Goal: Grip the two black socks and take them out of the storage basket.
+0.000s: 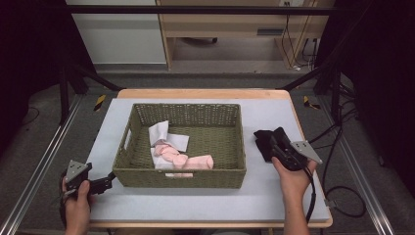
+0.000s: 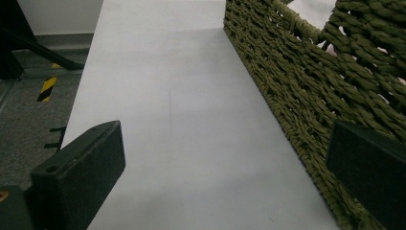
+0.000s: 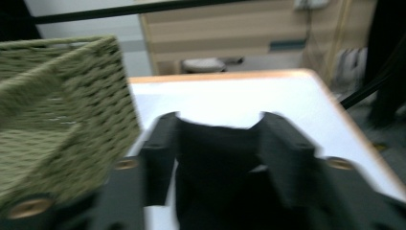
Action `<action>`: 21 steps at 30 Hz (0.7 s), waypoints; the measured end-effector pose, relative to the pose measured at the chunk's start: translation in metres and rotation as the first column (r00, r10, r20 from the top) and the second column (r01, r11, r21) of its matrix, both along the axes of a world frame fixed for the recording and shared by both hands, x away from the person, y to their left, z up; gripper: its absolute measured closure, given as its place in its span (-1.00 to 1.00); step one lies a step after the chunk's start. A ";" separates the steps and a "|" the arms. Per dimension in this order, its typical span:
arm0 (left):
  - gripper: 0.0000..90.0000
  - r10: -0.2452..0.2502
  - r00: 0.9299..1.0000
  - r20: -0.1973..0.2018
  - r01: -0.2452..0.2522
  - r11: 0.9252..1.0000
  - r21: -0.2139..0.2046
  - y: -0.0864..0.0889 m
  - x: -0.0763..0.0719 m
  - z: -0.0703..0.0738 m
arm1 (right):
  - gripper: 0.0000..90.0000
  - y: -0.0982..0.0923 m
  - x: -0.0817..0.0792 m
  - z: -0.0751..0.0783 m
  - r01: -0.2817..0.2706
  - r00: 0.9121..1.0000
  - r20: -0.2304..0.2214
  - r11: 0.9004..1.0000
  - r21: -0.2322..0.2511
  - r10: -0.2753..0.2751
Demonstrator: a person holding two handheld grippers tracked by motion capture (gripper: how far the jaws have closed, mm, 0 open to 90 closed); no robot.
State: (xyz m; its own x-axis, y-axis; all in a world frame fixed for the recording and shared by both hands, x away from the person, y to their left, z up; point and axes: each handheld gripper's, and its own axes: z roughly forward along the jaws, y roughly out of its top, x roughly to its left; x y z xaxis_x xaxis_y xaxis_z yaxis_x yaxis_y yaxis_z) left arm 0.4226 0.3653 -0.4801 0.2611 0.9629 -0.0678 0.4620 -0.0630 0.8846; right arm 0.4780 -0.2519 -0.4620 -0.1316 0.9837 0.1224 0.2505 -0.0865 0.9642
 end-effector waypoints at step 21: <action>-1.00 0.004 1.000 0.008 -0.004 1.000 -0.012 0.001 -0.001 0.000 | -0.99 -0.040 -0.066 -0.001 -0.040 0.999 -0.012 0.998 0.045 0.040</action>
State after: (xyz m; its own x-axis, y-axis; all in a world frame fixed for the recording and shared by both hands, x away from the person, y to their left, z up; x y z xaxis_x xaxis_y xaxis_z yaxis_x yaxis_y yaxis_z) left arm 0.4216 0.3665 -0.4801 0.2576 0.9632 -0.0771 0.4549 -0.0505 0.8891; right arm 0.4121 -0.2921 -0.4635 -0.1688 0.9711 0.1685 0.2670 -0.1195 0.9562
